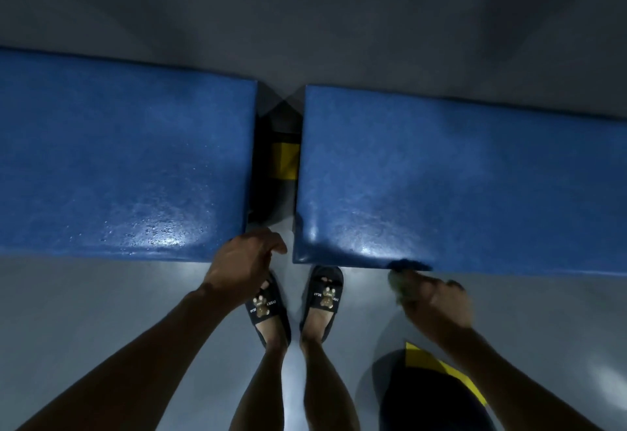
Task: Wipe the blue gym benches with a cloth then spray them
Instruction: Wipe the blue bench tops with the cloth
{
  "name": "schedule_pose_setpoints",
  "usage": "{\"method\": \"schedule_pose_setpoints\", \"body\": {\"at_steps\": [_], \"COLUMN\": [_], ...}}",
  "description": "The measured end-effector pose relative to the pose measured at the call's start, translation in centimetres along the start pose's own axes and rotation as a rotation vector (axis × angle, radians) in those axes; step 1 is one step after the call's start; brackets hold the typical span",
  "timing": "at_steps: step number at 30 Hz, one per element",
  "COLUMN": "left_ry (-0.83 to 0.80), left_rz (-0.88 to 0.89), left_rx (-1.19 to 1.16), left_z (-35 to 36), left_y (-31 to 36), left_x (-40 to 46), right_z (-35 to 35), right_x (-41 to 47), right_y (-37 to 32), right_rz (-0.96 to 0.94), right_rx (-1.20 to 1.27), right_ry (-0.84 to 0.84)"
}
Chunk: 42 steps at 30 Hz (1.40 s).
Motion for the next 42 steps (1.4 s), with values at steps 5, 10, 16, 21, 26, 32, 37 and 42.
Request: {"method": "schedule_pose_setpoints", "body": {"at_steps": [5,10,16,21,26,32,37,42], "left_ry": [-0.047,-0.025,0.017,-0.009,-0.019,-0.037,-0.03,-0.025], "left_rz": [-0.035,-0.063,-0.097,-0.087,-0.085,-0.095,-0.105,-0.124], "left_rx": [-0.049,-0.085,-0.11,-0.104,-0.118,-0.118,-0.108,-0.121], "left_z": [0.9,1.2,2.0,2.6,3.4,4.0,4.3,4.3], "left_y": [1.4,1.7,2.2,3.0,3.8,5.6,6.5,6.7], "left_x": [0.9,1.1,0.9,1.3,2.2,3.0,3.3,3.1], "right_z": [0.5,0.5,-0.3,0.5,2.3,2.0,3.3,1.0], "right_x": [-1.3,0.8,3.1,2.5,-0.3,0.8,1.9,3.7], "right_y": [2.5,-3.1,-12.4,-4.4,7.5,8.4,-1.9,1.0], "right_rz": [0.098,0.294,-0.139,-0.482,0.062,0.562,0.187,-0.159], "right_rx": [0.304,0.787,0.654,0.201,0.306,0.735,0.477,0.176], "right_ry": [0.158,0.278,0.168,0.197,0.219,0.274,0.212,0.253]}}
Point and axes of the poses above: each hand's wrist, its own x-axis towards the middle knuckle, its own z-axis out of the palm, y = z × x, the point moved 1 cm from there along x, towards the middle knuckle, and after that the axes turned 12 degrees about -y, right-handed, at the moved point
